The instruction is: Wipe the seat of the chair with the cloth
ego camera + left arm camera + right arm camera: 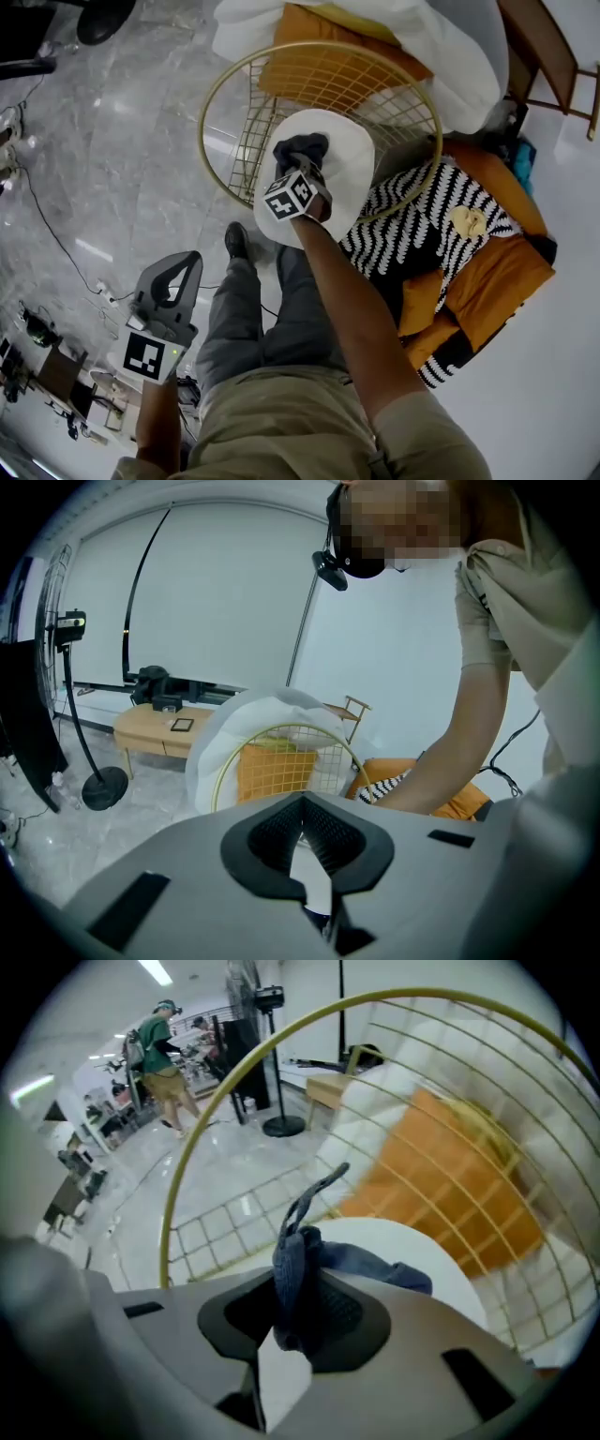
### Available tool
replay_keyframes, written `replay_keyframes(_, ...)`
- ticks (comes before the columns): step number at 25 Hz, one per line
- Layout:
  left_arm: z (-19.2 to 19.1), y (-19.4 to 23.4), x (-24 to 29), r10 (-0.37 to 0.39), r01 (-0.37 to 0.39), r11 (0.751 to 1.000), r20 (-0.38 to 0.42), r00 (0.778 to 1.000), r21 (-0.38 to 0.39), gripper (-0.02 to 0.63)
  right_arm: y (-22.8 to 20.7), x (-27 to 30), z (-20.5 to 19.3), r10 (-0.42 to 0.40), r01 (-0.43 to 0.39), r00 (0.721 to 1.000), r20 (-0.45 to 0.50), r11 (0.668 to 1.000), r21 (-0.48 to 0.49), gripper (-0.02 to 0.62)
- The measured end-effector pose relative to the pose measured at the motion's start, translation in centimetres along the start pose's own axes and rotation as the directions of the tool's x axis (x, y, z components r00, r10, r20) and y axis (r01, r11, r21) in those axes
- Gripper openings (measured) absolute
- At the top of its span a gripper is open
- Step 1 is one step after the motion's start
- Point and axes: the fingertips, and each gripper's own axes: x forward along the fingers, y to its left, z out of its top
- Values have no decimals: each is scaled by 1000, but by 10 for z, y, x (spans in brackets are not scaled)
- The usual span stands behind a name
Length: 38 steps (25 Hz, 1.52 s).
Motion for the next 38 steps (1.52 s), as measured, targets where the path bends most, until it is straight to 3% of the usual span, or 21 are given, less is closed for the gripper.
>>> replay_keyframes(3,-1,3,-4,10,-10,1000,4,1000,-5,15,43,6,23,78,-77,997,19,995,-69,91)
replay_keyframes(7,0,7,-4,15,-14,1000,6,1000,-7,15,34,4,18,51,-50,998,21,998,-50,91)
replay_keyframes(12,6,6,3,-10,10,1000,8,1000,6,15,-50,-20,-45,-120,121,992,-27,992,43,86)
replay_keyframes(17,12,2,10,-37,37,999,4,999,25,15,-132,-70,-107,-303,314,949,-84,928,199,87)
replay_keyframes(21,16,-3,16,-57,57,998,-1,998,35,15,-153,-87,-136,-355,383,923,-145,874,300,84)
replay_keyframes(24,19,-4,18,-64,64,997,8,998,43,15,-148,-84,-128,-364,388,922,-136,874,292,84)
replay_keyframes(29,10,0,13,-52,52,998,-6,999,27,15,-97,-56,-82,-295,306,952,-80,922,236,84)
replay_keyframes(33,1,6,9,-34,34,999,-4,999,11,15,-15,-12,-42,-93,105,993,-76,977,183,84)
replay_keyframes(36,-1,9,7,-22,22,1000,11,1000,-2,15,43,5,-11,63,-54,996,-57,988,142,84)
replay_keyframes(38,-4,11,4,-16,16,1000,10,1000,-11,15,66,7,2,109,-105,993,-45,991,80,84)
